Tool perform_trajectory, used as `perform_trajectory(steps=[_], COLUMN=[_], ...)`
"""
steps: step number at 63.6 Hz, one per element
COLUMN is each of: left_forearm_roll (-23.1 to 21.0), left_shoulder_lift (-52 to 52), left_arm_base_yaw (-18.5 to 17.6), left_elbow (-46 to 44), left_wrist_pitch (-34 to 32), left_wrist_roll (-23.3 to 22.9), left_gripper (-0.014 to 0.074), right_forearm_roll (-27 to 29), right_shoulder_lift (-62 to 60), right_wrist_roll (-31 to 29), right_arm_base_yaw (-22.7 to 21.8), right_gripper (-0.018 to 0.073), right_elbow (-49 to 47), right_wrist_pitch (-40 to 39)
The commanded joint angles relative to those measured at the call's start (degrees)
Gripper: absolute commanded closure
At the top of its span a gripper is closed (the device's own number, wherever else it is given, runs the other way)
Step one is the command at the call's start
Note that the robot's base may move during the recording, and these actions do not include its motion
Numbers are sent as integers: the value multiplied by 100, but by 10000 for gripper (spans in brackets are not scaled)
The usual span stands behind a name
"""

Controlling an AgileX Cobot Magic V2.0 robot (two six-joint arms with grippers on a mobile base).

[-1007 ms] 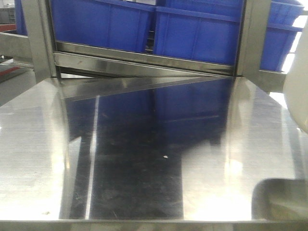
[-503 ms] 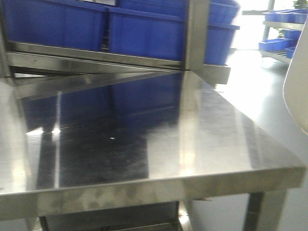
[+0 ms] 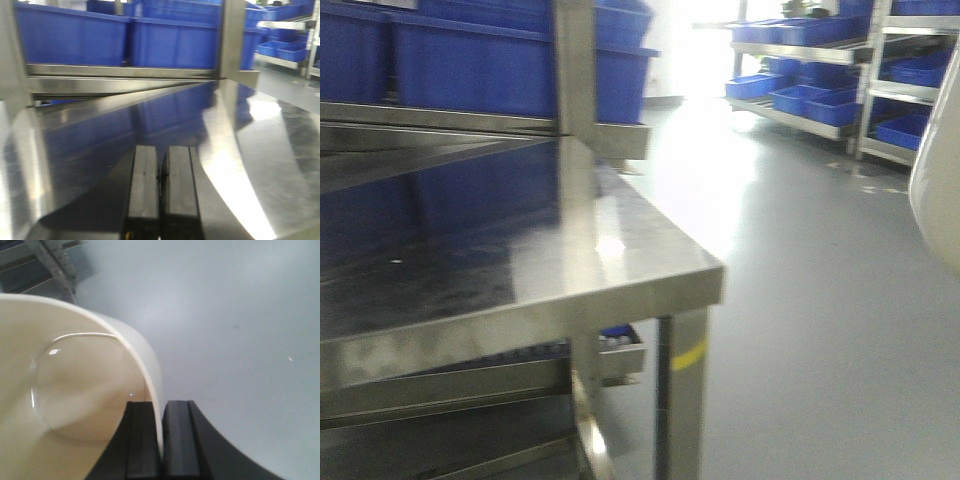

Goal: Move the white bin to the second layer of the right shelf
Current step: 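Back the base away from the table holding the bin in the right gripper, then drive the base along the yellow floor line carrying the bin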

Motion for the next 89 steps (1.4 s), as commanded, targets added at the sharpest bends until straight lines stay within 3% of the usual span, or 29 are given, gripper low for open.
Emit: perform_trajectory(steps=[1,89], left_forearm_roll=[-35,-35], left_shoulder_lift=[-75,-75], left_arm_base_yaw=[-22,-22], left_elbow=[211,211], left_wrist_pitch=[-483,-483], left_wrist_roll=[-15,-15], left_gripper=[512,512], right_forearm_roll=[-43,-43], right_shoulder_lift=[-77,-77], right_wrist_roll=[-38,-38], right_arm_base_yaw=[-35,-35], right_gripper=[508,508], right_elbow=[-154,-154], right_wrist_pitch=[-359,-318])
